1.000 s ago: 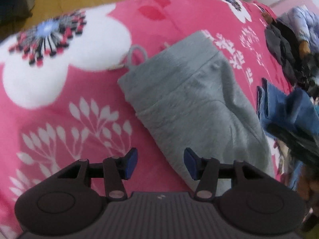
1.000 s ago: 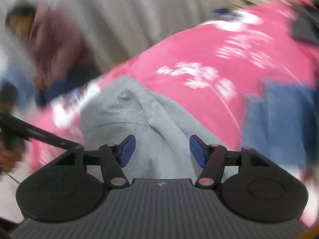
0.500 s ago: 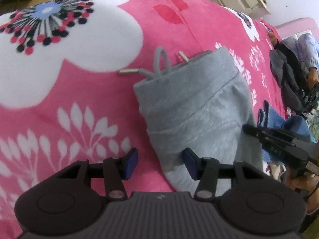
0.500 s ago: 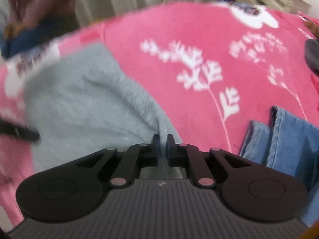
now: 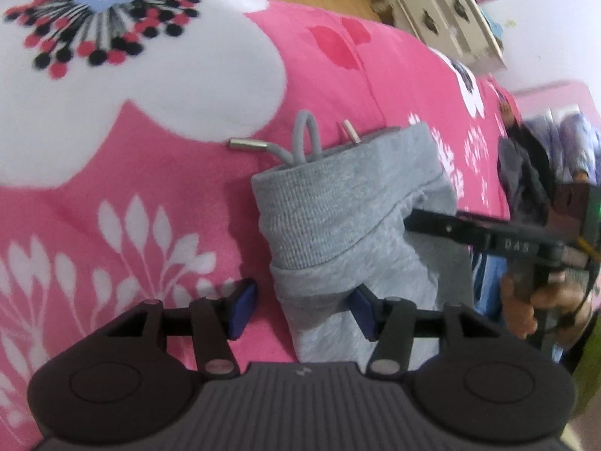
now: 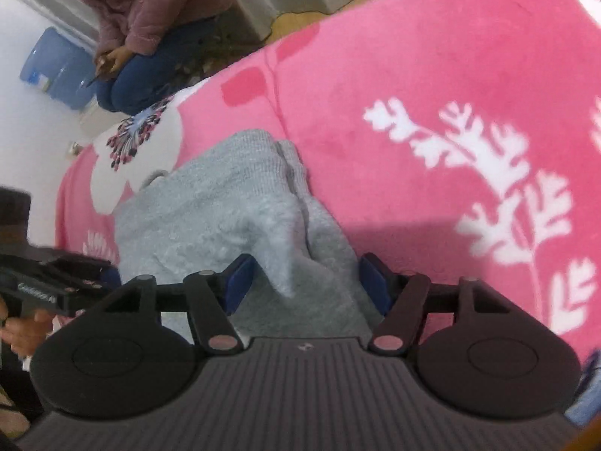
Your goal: Fold clothes
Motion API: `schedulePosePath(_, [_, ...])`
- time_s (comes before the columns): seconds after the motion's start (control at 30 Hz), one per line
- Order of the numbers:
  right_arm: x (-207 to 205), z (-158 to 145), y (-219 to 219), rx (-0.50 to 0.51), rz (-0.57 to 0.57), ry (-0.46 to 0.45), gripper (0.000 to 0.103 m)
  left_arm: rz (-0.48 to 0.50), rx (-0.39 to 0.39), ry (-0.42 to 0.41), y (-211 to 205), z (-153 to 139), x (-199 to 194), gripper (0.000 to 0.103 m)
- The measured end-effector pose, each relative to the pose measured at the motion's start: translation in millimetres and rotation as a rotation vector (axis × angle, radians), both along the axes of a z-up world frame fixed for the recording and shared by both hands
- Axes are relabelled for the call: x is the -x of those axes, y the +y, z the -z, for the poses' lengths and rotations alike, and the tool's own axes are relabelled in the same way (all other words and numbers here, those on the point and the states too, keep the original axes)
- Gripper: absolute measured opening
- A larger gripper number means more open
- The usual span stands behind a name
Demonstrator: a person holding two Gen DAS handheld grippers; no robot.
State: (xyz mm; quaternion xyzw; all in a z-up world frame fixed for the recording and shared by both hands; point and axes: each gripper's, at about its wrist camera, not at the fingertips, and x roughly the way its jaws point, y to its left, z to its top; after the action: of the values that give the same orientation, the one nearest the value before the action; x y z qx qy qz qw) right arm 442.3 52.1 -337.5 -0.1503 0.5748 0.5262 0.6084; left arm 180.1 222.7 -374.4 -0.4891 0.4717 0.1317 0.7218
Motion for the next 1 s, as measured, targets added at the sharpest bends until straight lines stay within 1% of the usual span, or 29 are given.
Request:
schedulePosePath(0.03, [1, -3, -3, -0.001, 0.012, 0.009, 0.048, -0.017, -0.002, 0.003, -2, -1, 0, 0.049])
schedulePosePath(0.07, [2, -6, -5, -0.002, 0.024, 0.017, 0.036, -0.024, 0.001, -0.001, -3, -1, -1, 0.036])
schedulePosePath(0.1, [3, -9, -8, -0.003, 0.035, 0.025, 0.018, -0.031, 0.004, -0.002, -5, -2, -3, 0.033])
schedulePosePath(0.13, [7, -11, -12, -0.011, 0.031, 0.014, 0.011, -0.036, -0.001, 0.001, -6, -3, -4, 0.03])
schedulePosePath(0.17, [10, -14, -16, -0.02, 0.026, 0.004, 0.01, -0.04, -0.006, 0.004, -7, -4, -6, 0.025])
schedulePosePath(0.3, [14, -22, -16, -0.045, 0.02, -0.058, 0.008, -0.053, -0.001, -0.008, -3, -12, -4, 0.017])
schedulePosePath(0.43, [14, -36, -13, -0.088, 0.03, -0.094, 0.008, -0.06, -0.004, -0.051, 6, -28, 1, 0.015])
schedulePosePath(0.57, [13, -48, 0, -0.132, 0.026, -0.101, 0.008, -0.075, -0.028, -0.081, 25, -49, 7, 0.015])
schedulePosePath(0.67, [14, -59, 22, -0.183, 0.0, -0.101, 0.008, -0.096, -0.092, -0.098, 49, -68, 16, 0.015])
schedulePosePath(0.8, [17, -71, 65, -0.292, -0.043, -0.092, 0.008, -0.146, -0.184, -0.084, 89, -80, 30, 0.015])
schedulePosePath(0.83, [17, -68, 78, -0.304, -0.053, -0.091, 0.008, -0.158, -0.206, -0.079, 99, -83, 33, 0.015])
schedulePosePath(0.87, [18, -64, 91, -0.316, -0.064, -0.09, 0.008, -0.16, -0.214, -0.063, 107, -78, 34, 0.016])
schedulePosePath(0.9, [19, -60, 104, -0.326, -0.074, -0.089, 0.008, -0.147, -0.205, -0.021, 112, -67, 32, 0.018])
schedulePosePath(0.93, [21, -47, 117, -0.287, -0.086, -0.095, 0.01, -0.134, -0.196, 0.02, 118, -56, 29, 0.019])
schedulePosePath(0.97, [24, -33, 129, -0.249, -0.097, -0.101, 0.014, -0.122, -0.187, 0.06, 123, -45, 27, 0.022])
schedulePosePath(1.0, [22, -19, 134, -0.203, -0.08, -0.097, 0.019, -0.122, -0.181, 0.073, 125, -41, 26, 0.026])
